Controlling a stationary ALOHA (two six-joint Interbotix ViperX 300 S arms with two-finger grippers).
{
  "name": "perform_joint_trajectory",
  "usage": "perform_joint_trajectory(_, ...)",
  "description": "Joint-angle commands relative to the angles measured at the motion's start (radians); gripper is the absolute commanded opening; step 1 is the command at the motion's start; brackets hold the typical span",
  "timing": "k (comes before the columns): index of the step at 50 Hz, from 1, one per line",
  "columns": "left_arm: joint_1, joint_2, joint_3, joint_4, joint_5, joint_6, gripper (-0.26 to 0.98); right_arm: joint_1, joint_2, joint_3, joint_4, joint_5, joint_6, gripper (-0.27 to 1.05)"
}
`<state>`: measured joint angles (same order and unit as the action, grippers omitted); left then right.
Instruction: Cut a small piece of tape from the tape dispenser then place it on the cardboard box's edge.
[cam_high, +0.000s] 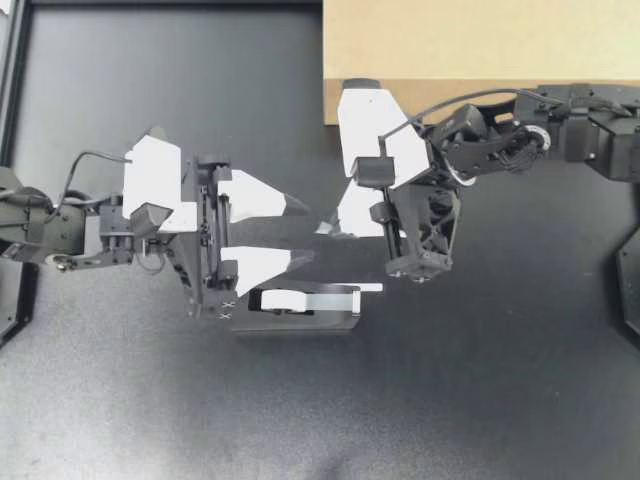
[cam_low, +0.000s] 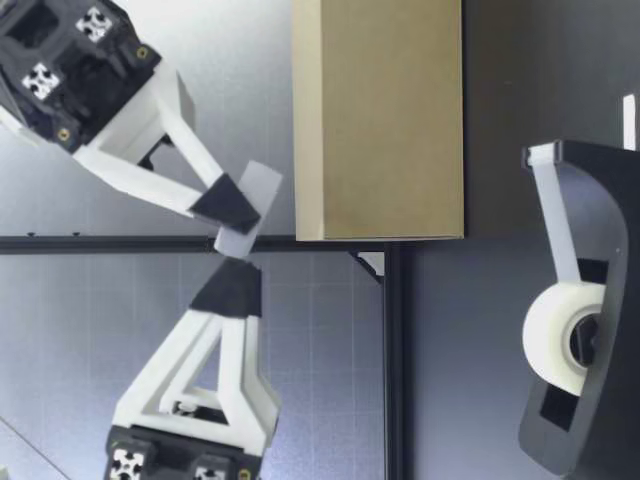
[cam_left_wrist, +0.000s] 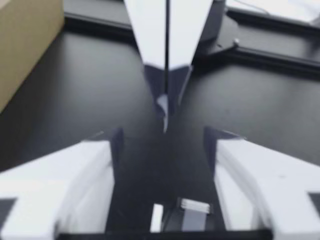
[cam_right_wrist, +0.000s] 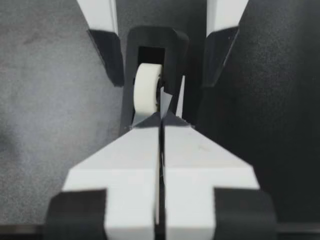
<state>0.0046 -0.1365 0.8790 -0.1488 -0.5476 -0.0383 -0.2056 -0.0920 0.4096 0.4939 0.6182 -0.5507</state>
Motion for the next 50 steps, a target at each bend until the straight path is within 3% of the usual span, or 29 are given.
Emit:
perform_joint_trajectory(1,-0.005,-0.005,-0.025,-0.002,-0.021,-0.002,0.53,0.006,0.0,-0.034,0.003,-0.005,-0.002,-0.14)
perform_joint_trajectory(15,-0.015,-0.003,-0.025,0.0,-0.031,-0.005,0.5,0.006,0.028,-0.063,-0.014,0.0,-0.002,-0.15)
perform_joint_trajectory(37,-0.015,-0.008,-0.012,-0.002,-0.052,-0.003,0.02,0.006,0.031,-0.063,-0.015,0.005,-0.002,-0.14)
perform_joint_trajectory(43,-0.015,-0.005,-0.011,-0.002,-0.049,-0.003,-0.07,0.006,0.029,-0.063,-0.015,0.003,0.0,-0.14)
perform_joint_trajectory(50,-0.015,-0.006,-0.011,-0.002,-0.048,-0.003,-0.08,0.006,0.026,-0.061,-0.015,0.008,0.0,-0.14)
